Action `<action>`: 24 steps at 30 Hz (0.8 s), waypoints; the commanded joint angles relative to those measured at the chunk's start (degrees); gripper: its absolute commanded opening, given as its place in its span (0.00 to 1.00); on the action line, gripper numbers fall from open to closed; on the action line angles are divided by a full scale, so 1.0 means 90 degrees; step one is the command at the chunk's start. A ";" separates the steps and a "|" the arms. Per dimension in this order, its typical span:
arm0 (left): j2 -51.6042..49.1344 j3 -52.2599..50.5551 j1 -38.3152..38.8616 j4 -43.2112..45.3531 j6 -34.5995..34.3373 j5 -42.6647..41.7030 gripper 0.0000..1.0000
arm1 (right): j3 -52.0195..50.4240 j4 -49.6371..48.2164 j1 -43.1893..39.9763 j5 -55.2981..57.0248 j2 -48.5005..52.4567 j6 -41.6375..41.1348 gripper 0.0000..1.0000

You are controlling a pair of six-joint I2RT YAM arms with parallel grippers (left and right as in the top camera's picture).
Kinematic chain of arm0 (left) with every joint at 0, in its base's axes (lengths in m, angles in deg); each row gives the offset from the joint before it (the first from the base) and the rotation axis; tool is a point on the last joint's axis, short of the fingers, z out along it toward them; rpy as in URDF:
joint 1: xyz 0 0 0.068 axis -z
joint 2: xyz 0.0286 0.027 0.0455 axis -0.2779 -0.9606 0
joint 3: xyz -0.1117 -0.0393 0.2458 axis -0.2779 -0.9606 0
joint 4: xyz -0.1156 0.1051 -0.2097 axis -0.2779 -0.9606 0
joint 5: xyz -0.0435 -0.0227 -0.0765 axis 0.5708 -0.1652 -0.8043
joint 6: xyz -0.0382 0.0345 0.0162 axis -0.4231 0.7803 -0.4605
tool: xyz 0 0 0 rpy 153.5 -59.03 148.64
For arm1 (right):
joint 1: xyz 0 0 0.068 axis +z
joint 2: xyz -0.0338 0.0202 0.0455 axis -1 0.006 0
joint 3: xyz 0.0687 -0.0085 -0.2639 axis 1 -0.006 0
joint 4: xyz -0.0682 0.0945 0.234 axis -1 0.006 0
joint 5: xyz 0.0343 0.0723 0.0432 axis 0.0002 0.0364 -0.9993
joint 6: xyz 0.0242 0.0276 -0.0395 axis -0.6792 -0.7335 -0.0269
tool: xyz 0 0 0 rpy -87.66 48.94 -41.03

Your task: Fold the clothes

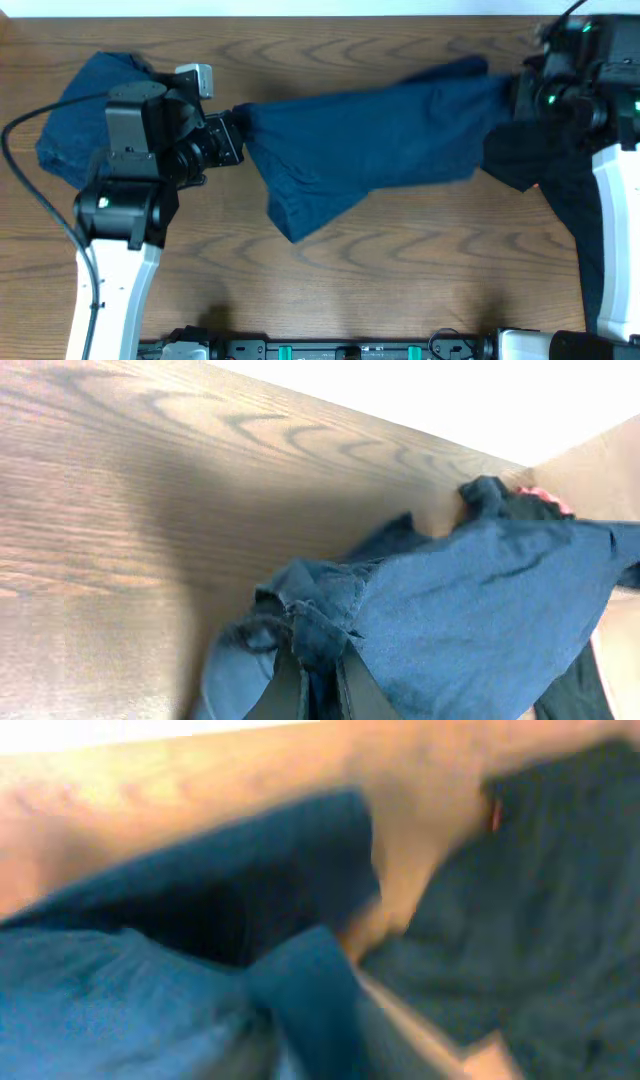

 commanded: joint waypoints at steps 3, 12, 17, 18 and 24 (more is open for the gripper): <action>-0.1032 0.0010 -0.0032 0.0100 0.0019 0.0384 0.06 | -0.0022 0.0024 0.0061 -0.0177 0.0527 0.0039 0.56; -0.2832 0.0005 0.0124 0.0155 0.0027 0.0384 0.06 | -0.0831 0.1739 0.0148 -0.0219 0.1576 0.0090 0.59; -0.3186 0.0005 0.0124 0.0328 0.0044 0.0386 0.06 | -0.2021 0.1141 0.0372 -0.0588 0.1693 0.0393 0.61; -0.3191 0.0005 0.0124 0.0352 0.0044 0.0386 0.06 | -0.2305 0.0894 0.0454 -0.0600 0.1693 0.0330 0.61; -0.3179 0.0005 0.0124 0.0391 0.0044 0.0386 0.06 | -0.3572 -0.0493 0.0950 -0.0561 0.1693 0.0136 0.65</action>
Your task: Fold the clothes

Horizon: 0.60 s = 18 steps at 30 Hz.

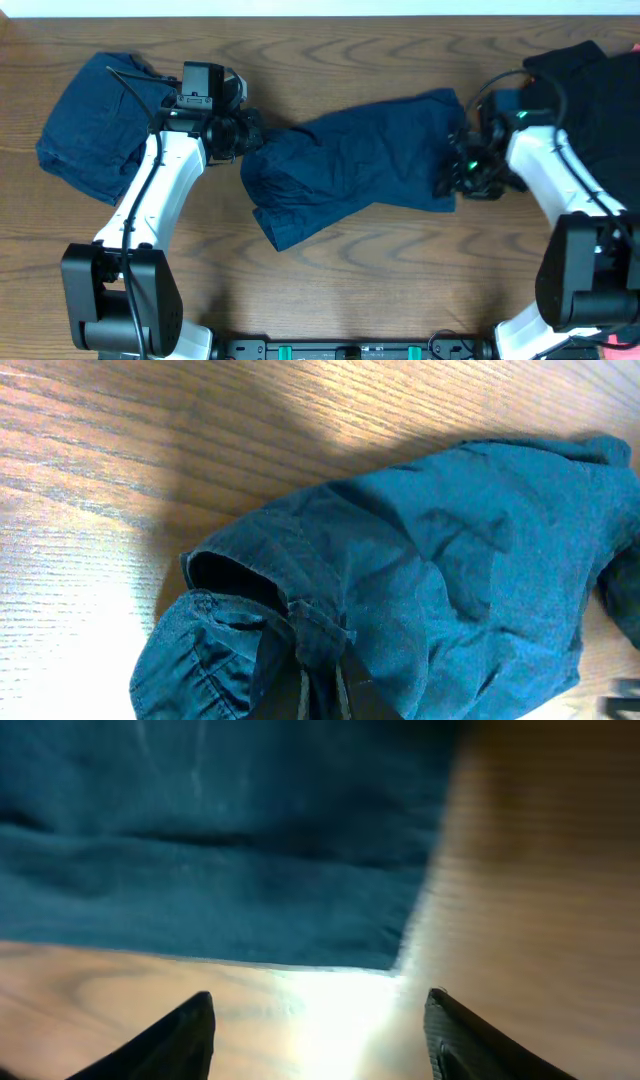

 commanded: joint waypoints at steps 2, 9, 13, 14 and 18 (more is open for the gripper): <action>0.0012 0.0007 0.0034 0.0002 0.0041 0.0010 0.06 | -0.0716 -0.0753 0.0304 0.0364 0.0002 -0.0291 0.65; 0.0012 0.0007 0.0034 0.0002 0.0041 0.0007 0.06 | -0.1532 -0.2242 0.0444 0.0651 0.0002 -0.0430 0.65; 0.0012 0.0007 0.0034 -0.0005 0.0041 0.0007 0.06 | -0.1778 -0.2871 0.0556 0.0651 0.0002 -0.0427 0.45; 0.0012 0.0007 0.0034 -0.0019 0.0041 0.0007 0.06 | -0.1775 -0.2866 0.0568 0.0651 0.0002 -0.0427 0.28; 0.0029 0.0007 0.0034 -0.0121 0.0044 0.0002 0.06 | -0.1676 -0.2560 0.0588 0.0578 -0.0068 -0.0430 0.01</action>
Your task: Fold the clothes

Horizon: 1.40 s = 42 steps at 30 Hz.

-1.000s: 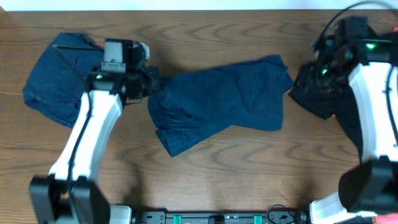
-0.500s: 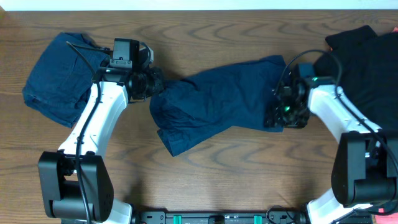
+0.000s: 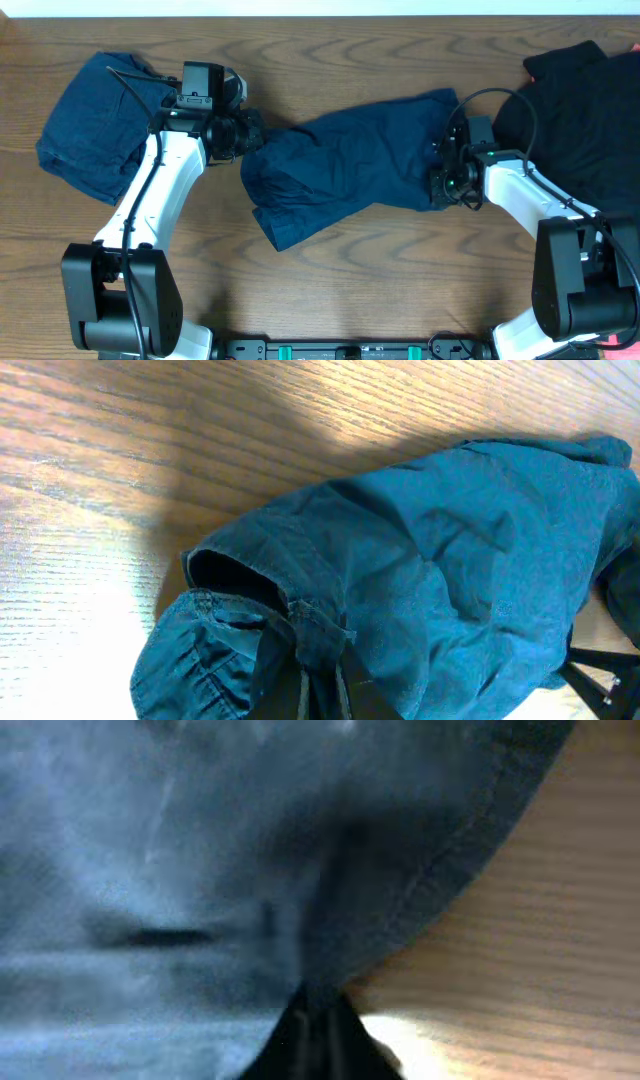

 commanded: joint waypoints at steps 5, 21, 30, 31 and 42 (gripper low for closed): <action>0.0342 0.0015 0.0034 -0.0214 0.0226 -0.0168 0.06 | 0.0563 0.1112 0.0063 -0.0078 -0.0554 -0.0151 0.01; 0.4466 0.0075 0.0032 0.0085 0.0636 -0.0520 0.06 | 0.4673 0.3410 -0.0811 0.0005 -0.3536 -0.0243 0.01; 0.5469 0.0073 0.0032 0.0325 0.0634 -0.0304 0.06 | 0.4962 0.3429 -0.0828 0.0639 -0.4301 -0.0245 0.02; 0.5399 0.0073 0.0032 0.0325 0.0634 -0.0304 0.06 | 0.4959 0.3444 -0.0828 0.0639 -0.4260 -0.0243 0.01; 0.2565 0.0075 0.0032 0.3111 0.0554 -0.0311 0.06 | 0.4959 0.2025 -0.0816 0.0619 -0.2098 -0.0255 0.01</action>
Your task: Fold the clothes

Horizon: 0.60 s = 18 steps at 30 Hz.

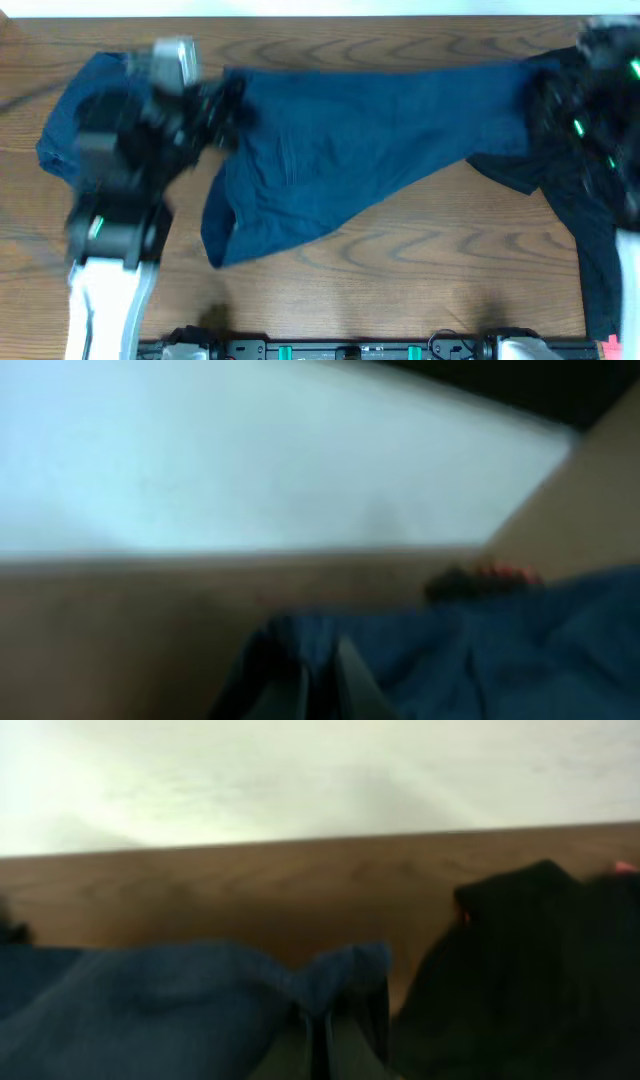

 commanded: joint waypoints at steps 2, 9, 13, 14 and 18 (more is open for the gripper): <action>-0.1411 0.0078 -0.0015 0.2280 -0.0090 0.0100 0.06 | 0.0039 -0.1336 -0.0073 0.0160 0.1078 -0.0277 0.01; -0.3033 0.0787 -0.0304 0.5518 -0.1885 0.0092 0.06 | 0.0073 -0.3298 -0.0204 0.1105 0.1413 -0.1018 0.01; -0.3208 0.1192 -0.0588 0.4952 -0.2064 -0.0639 0.06 | 0.0146 -0.3109 -0.0282 0.1282 0.1205 -0.0952 0.01; -0.3184 0.1195 -0.0651 0.4665 -0.2064 -0.1018 0.06 | 0.0146 -0.2890 -0.0287 0.1285 0.1163 -0.0920 0.01; -0.3172 0.1192 -0.0840 0.2749 -0.2062 -0.2970 0.06 | 0.0143 -0.1098 -0.0287 0.1311 0.1103 -0.0835 0.01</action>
